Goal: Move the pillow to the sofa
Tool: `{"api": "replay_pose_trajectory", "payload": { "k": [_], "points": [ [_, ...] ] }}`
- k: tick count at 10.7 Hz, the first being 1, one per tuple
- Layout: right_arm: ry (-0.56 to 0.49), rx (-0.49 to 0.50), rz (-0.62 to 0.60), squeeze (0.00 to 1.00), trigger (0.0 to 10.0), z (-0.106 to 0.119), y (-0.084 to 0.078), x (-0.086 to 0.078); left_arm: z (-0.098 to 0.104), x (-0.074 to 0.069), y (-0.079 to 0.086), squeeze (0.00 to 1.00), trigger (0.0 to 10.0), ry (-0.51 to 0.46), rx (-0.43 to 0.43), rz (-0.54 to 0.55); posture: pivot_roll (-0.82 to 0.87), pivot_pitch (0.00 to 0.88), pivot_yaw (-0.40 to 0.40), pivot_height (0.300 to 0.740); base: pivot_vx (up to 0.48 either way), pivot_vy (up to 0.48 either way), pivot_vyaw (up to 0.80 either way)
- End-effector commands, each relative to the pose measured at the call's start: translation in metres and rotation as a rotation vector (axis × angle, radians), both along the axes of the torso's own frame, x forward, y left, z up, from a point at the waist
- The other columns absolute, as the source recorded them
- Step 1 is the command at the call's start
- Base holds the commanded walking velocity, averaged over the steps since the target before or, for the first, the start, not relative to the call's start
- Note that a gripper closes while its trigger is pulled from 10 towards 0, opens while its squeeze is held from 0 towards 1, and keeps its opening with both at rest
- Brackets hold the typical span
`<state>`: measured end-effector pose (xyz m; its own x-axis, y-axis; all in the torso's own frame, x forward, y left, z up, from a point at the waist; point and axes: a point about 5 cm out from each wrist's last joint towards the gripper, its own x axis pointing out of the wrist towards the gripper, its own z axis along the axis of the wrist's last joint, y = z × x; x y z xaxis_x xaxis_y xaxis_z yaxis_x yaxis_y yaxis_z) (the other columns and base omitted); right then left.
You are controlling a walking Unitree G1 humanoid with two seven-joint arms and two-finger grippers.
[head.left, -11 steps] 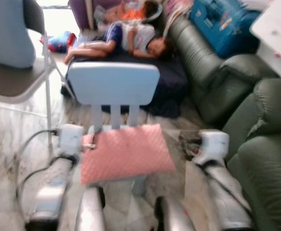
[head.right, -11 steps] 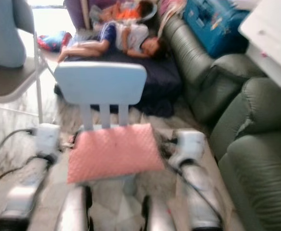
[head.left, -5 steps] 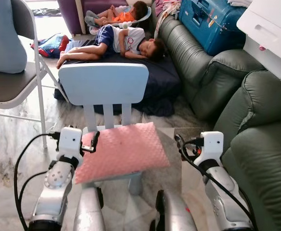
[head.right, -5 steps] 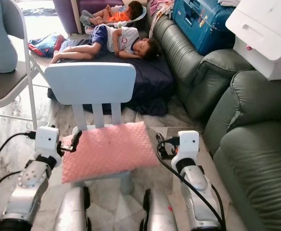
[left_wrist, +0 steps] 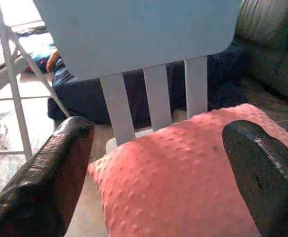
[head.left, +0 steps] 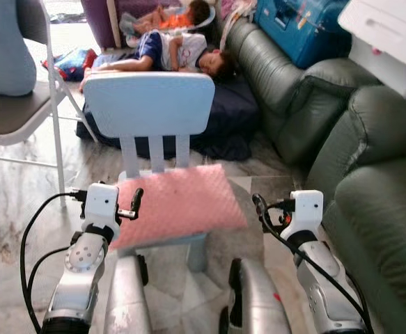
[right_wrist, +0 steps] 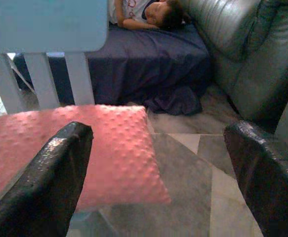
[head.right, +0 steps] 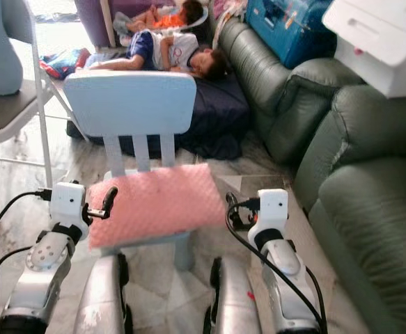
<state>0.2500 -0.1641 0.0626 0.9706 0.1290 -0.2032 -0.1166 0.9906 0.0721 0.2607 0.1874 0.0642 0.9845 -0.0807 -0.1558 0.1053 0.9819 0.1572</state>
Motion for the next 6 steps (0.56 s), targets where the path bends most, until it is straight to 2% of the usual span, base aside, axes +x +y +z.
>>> {"api": "replay_pose_trajectory", "payload": {
  "k": [1,6],
  "points": [
    [-0.005,-0.003,-0.007,0.00,10.0,0.0012,-0.0027,0.0018,0.0011,0.0010,0.0014,0.00,10.0,-0.005,0.016,-0.001,-0.01,0.064,-0.062,0.568,0.251,0.000,0.00],
    [-0.005,-0.004,-0.008,0.00,10.0,0.0005,-0.0031,0.0019,0.0012,0.0000,-0.0005,0.00,10.0,-0.004,0.015,-0.010,-0.01,0.069,-0.060,0.568,0.293,0.000,0.00]
  ]
}}
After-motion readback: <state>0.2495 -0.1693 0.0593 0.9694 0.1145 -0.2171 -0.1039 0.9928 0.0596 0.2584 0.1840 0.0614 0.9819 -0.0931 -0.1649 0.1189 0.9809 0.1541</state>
